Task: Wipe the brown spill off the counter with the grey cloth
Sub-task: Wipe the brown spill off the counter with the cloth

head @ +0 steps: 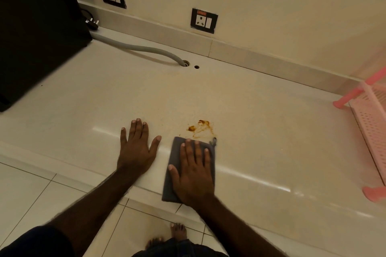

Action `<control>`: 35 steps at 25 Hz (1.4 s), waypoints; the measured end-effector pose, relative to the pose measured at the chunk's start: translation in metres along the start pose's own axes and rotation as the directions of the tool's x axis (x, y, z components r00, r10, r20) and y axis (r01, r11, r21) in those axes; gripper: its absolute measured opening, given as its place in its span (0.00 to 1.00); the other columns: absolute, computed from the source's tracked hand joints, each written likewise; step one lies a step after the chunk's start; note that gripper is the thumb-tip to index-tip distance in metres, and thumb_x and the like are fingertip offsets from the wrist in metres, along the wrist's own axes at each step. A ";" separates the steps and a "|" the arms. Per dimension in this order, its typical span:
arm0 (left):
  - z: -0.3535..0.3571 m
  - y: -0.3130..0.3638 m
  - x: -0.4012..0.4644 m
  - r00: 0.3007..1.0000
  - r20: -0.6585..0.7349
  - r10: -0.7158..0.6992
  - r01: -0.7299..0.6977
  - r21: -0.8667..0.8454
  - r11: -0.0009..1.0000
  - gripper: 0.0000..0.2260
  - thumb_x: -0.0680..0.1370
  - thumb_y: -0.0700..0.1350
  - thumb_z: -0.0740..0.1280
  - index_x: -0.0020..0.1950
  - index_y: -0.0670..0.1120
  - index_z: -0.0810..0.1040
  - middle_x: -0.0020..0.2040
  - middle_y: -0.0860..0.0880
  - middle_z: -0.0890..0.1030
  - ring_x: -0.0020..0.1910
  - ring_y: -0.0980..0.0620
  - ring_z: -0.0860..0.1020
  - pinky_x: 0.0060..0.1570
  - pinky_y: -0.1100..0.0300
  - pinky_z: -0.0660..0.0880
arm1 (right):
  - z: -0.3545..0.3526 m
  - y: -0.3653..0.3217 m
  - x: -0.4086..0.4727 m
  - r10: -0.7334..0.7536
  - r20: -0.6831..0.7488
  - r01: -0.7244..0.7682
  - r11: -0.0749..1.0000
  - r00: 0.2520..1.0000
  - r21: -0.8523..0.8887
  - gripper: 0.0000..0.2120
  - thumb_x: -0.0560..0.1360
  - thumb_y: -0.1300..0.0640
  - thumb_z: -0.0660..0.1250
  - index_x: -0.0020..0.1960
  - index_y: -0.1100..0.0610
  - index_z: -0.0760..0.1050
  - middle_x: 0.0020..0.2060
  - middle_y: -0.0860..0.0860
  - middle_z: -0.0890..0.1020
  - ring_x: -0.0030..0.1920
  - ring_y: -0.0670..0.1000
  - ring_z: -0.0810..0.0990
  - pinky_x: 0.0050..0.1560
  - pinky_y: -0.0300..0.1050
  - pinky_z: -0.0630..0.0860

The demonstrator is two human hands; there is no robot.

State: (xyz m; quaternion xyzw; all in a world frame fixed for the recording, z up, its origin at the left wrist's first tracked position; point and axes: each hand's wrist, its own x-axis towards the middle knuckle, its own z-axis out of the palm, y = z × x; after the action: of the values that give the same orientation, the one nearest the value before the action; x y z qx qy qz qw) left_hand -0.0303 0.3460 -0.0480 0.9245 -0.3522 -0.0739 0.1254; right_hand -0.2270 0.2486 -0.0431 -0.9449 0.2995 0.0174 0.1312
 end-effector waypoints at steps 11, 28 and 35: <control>0.000 -0.001 -0.003 0.999 -0.048 0.018 -0.020 -0.042 0.999 0.38 0.82 0.69 0.41 0.85 0.44 0.48 0.86 0.46 0.45 0.84 0.51 0.39 0.82 0.44 0.37 | -0.050 0.141 0.031 0.272 -0.090 -0.277 0.960 0.958 -0.046 0.41 0.84 0.31 0.37 0.88 0.55 0.49 0.88 0.54 0.53 0.88 0.56 0.49 0.86 0.63 0.47; 0.004 -0.003 -0.001 0.999 -0.050 0.012 -0.015 -0.040 0.999 0.39 0.82 0.70 0.40 0.85 0.46 0.45 0.86 0.47 0.44 0.84 0.53 0.38 0.82 0.45 0.35 | -0.053 0.116 0.096 -0.018 -0.082 0.010 0.996 0.996 -0.091 0.41 0.83 0.31 0.40 0.88 0.55 0.55 0.87 0.53 0.56 0.88 0.55 0.52 0.87 0.60 0.48; 0.006 -0.004 0.000 0.999 -0.050 0.022 -0.023 -0.034 0.999 0.38 0.83 0.70 0.41 0.85 0.46 0.46 0.86 0.47 0.44 0.84 0.51 0.39 0.82 0.43 0.37 | -0.059 0.163 0.022 0.280 -0.039 -0.282 0.957 0.959 -0.064 0.47 0.79 0.27 0.28 0.88 0.55 0.42 0.88 0.53 0.45 0.88 0.56 0.42 0.86 0.65 0.45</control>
State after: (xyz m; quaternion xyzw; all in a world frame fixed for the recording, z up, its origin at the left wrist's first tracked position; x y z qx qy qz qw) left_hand -0.0288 0.3477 -0.0546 0.9198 -0.3580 -0.0556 0.1506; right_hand -0.3049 0.0934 -0.0273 -0.8969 0.4317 0.0320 0.0904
